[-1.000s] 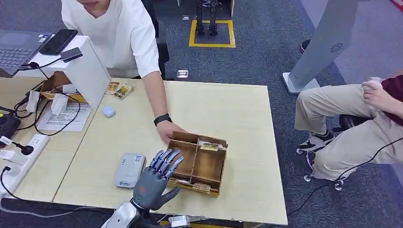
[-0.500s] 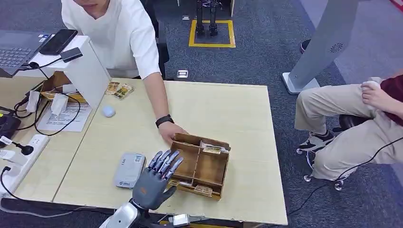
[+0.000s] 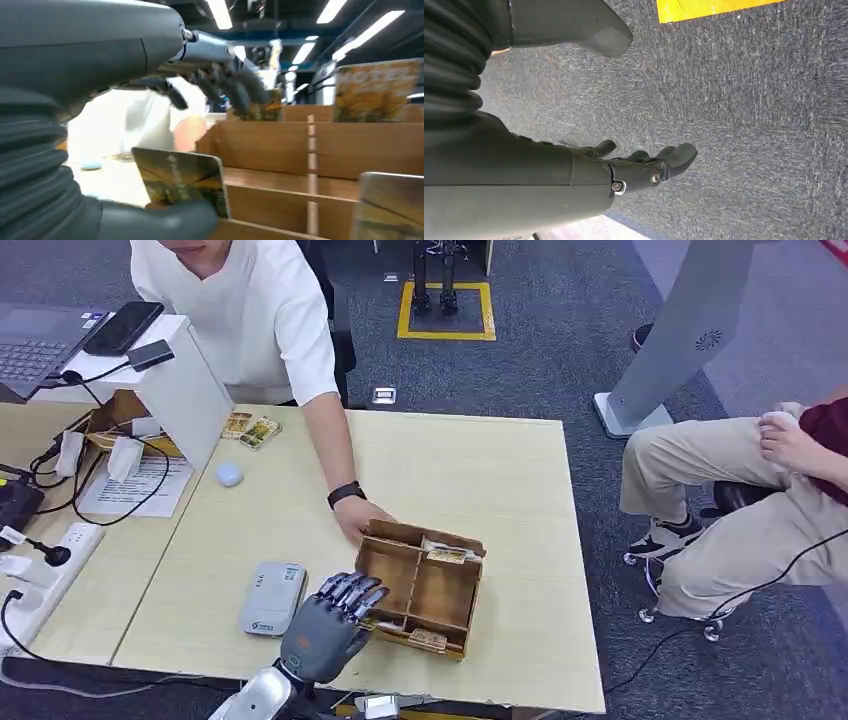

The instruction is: Pass the card to the sensor for recognition and then transmit it.

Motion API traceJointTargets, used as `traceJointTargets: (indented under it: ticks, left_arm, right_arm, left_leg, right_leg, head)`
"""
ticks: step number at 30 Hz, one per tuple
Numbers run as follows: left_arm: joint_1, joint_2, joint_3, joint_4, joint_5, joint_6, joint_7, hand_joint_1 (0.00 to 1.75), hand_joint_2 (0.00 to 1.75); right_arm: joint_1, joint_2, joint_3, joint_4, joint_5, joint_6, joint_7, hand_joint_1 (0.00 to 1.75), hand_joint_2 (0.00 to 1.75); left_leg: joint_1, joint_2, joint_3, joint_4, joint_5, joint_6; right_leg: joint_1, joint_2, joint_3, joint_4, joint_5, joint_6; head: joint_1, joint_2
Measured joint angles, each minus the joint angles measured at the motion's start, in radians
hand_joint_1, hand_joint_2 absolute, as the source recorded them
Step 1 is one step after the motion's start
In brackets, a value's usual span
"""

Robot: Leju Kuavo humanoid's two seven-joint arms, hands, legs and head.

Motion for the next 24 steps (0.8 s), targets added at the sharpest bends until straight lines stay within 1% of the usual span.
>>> traceJointTargets:
  ticks: [1, 3, 5, 6, 7, 9, 11, 12, 13, 22, 23, 24]
  left_arm:
    - [-0.001, 0.000, 0.000, 0.000, 0.000, 0.000, 0.000, 0.96, 1.75]
    - [-0.001, 0.000, 0.000, 0.000, 0.001, -0.001, 0.000, 0.93, 1.75]
    - [-0.001, 0.000, 0.000, 0.002, 0.002, -0.001, 0.002, 0.79, 1.75]
    - [-0.001, 0.000, 0.000, 0.003, 0.002, -0.001, 0.002, 0.79, 1.75]
    - [-0.001, 0.000, 0.000, 0.004, 0.003, -0.001, 0.002, 0.66, 1.75]
    - [-0.001, 0.000, 0.000, 0.006, 0.003, -0.001, 0.002, 0.68, 1.75]
    - [-0.002, -0.001, 0.000, 0.006, 0.003, -0.001, 0.002, 0.51, 1.75]
    - [-0.002, -0.001, 0.000, 0.007, 0.004, -0.002, 0.002, 0.51, 1.75]
    - [-0.002, -0.001, 0.000, 0.008, 0.006, -0.003, 0.002, 0.42, 1.75]
    - [-0.002, -0.002, -0.001, 0.009, 0.018, -0.006, 0.002, 0.40, 1.75]
    - [-0.002, -0.002, -0.001, 0.009, 0.018, -0.006, 0.002, 0.42, 1.75]
    - [-0.003, -0.002, -0.001, 0.009, 0.018, -0.006, 0.002, 0.58, 1.75]
  right_arm:
    - [0.000, 0.000, 0.000, 0.000, 0.000, 0.000, 0.000, 0.00, 1.75]
    - [0.000, 0.000, 0.000, 0.000, 0.000, 0.000, 0.000, 0.00, 1.75]
    - [0.000, 0.000, 0.000, 0.000, -0.002, 0.000, 0.000, 0.00, 1.75]
    - [0.000, 0.000, 0.001, 0.000, -0.002, 0.000, 0.000, 0.00, 1.75]
    - [0.000, 0.000, 0.001, 0.000, -0.002, 0.000, 0.000, 0.00, 1.75]
    - [0.000, 0.000, 0.002, 0.000, -0.002, 0.000, 0.000, 0.00, 1.75]
    - [0.000, 0.000, 0.002, 0.000, -0.002, 0.000, 0.000, 0.00, 1.75]
    - [0.000, 0.000, 0.002, 0.000, -0.002, 0.000, 0.000, 0.00, 1.75]
    - [0.000, 0.000, 0.002, 0.000, -0.003, 0.000, 0.000, 0.00, 1.75]
    - [-0.001, 0.000, 0.009, 0.000, -0.009, 0.000, 0.000, 0.00, 1.75]
    - [-0.001, 0.000, 0.009, 0.000, -0.009, 0.000, 0.000, 0.00, 1.75]
    - [-0.001, 0.000, 0.010, 0.000, -0.009, 0.000, 0.000, 0.00, 1.75]
  left_leg:
    - [0.000, 0.000, 0.000, 0.000, 0.000, 0.000]
    - [0.000, 0.000, 0.000, 0.000, 0.000, 0.000]
    - [0.000, 0.000, 0.000, 0.000, 0.000, 0.000]
    - [0.000, 0.000, 0.000, 0.000, 0.000, 0.000]
    - [0.000, 0.000, 0.000, 0.000, 0.000, 0.000]
    - [0.000, 0.000, 0.000, 0.000, 0.000, 0.000]
    - [0.000, 0.000, 0.000, 0.000, 0.000, 0.000]
    - [0.000, 0.000, 0.000, 0.000, 0.000, 0.000]
    - [0.000, 0.000, 0.000, 0.000, 0.000, 0.000]
    - [0.000, 0.000, 0.001, 0.000, 0.000, 0.000]
    - [0.000, 0.000, 0.001, 0.000, 0.000, 0.000]
    - [0.000, 0.000, 0.001, 0.000, 0.000, 0.000]
  right_leg:
    - [0.000, 0.000, 0.000, 0.000, 0.000, 0.000]
    - [0.000, 0.000, 0.000, 0.000, 0.000, 0.000]
    - [0.000, 0.000, 0.000, 0.000, 0.000, 0.000]
    - [0.000, 0.000, 0.000, 0.000, 0.000, 0.000]
    - [0.000, 0.000, 0.000, 0.000, 0.000, 0.000]
    - [0.000, 0.000, 0.000, 0.000, 0.000, 0.000]
    - [0.000, 0.000, 0.000, 0.000, 0.000, 0.000]
    - [0.000, 0.000, 0.000, 0.000, 0.000, 0.000]
    - [0.000, 0.000, 0.000, 0.000, 0.000, 0.000]
    - [0.000, 0.000, 0.001, 0.000, 0.000, 0.000]
    - [0.000, 0.000, 0.001, 0.000, 0.000, 0.000]
    - [0.000, 0.000, 0.001, 0.000, 0.000, 0.000]
  head:
    - [0.000, 0.000]
    - [0.000, 0.000]
    - [0.000, 0.000]
    - [0.000, 0.000]
    - [0.000, 0.000]
    - [0.000, 0.000]
    - [0.000, 0.000]
    - [0.000, 0.000]
    - [0.000, 0.000]
    - [0.000, 0.000]
    - [0.000, 0.000]
    - [0.000, 0.000]
